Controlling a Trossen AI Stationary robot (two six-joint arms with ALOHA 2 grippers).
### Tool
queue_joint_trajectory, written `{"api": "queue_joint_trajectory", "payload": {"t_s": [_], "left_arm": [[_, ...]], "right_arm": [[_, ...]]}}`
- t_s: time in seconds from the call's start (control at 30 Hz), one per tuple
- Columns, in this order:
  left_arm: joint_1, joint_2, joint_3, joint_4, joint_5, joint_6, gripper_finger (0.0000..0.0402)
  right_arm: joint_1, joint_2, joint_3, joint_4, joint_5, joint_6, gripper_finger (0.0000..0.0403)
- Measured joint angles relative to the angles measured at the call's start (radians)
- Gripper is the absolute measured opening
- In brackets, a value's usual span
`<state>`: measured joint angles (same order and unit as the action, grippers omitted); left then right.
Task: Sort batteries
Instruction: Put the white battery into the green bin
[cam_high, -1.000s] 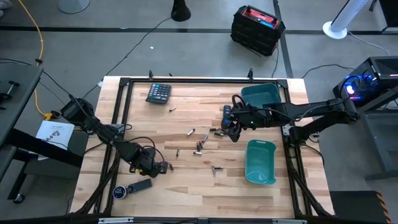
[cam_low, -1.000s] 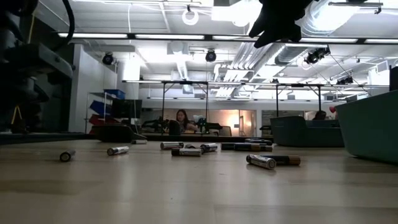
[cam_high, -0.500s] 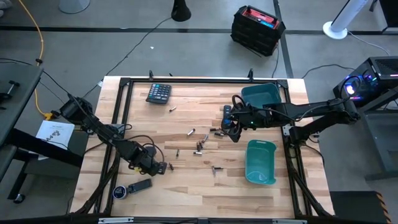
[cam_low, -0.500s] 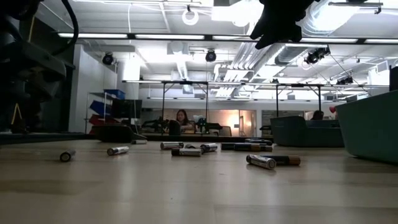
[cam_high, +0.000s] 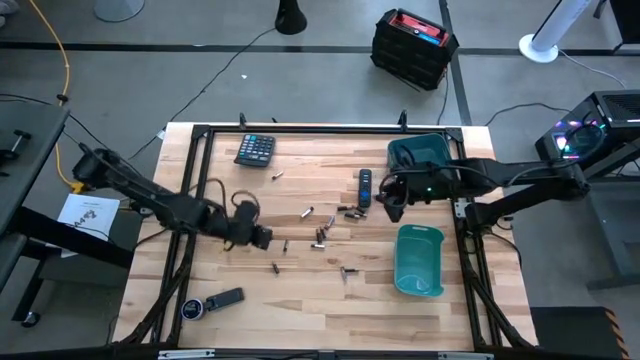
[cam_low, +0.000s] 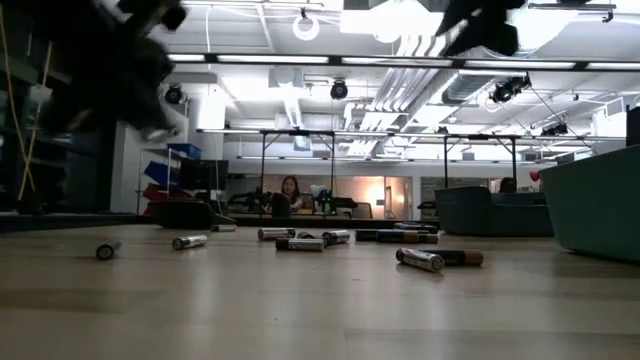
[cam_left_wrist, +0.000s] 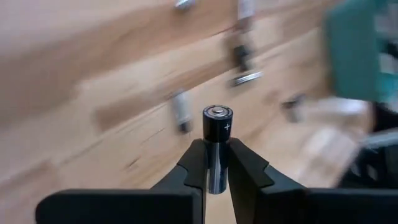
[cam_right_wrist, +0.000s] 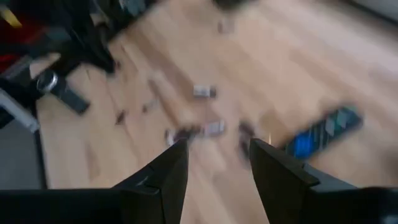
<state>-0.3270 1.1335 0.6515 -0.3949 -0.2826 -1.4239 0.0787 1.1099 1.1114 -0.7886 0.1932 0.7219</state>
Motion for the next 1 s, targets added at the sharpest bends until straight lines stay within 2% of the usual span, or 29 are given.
{"api": "queue_joint_trajectory", "payload": {"t_s": [0.17,0.23,0.37,0.47,0.57,0.7,0.83,1.0], "left_arm": [[0.138,0.017,0.109,0.055,0.013,0.322,0.0027],[0.18,0.034,0.155,0.1,0.028,0.464,0.0027],[0.235,0.077,0.251,0.172,0.085,0.701,0.0027],[0.253,0.111,0.306,0.173,0.123,0.823,0.0026],[0.268,0.142,0.322,0.198,0.142,0.934,0.0026],[0.283,0.183,0.324,0.248,0.179,1.002,0.0026],[0.288,0.228,0.323,0.263,0.236,1.015,0.0026],[0.277,0.258,0.323,0.267,0.257,1.007,0.0026]], "right_arm": [[0.071,0.027,0.0,-0.241,-0.153,0.196,0.015],[0.139,0.057,-0.004,-0.323,-0.195,0.257,0.0122],[0.295,0.115,-0.086,-0.368,-0.349,0.421,0.0023],[0.417,0.144,-0.169,-0.34,-0.396,0.557,0.0014],[0.467,0.16,-0.26,-0.296,-0.326,0.675,0.0003],[0.432,0.162,-0.361,-0.145,-0.18,0.764,0.0001],[0.354,0.167,-0.419,0.027,-0.068,0.758,0.0],[0.259,0.222,-0.41,0.138,-0.029,0.614,0.0]]}}
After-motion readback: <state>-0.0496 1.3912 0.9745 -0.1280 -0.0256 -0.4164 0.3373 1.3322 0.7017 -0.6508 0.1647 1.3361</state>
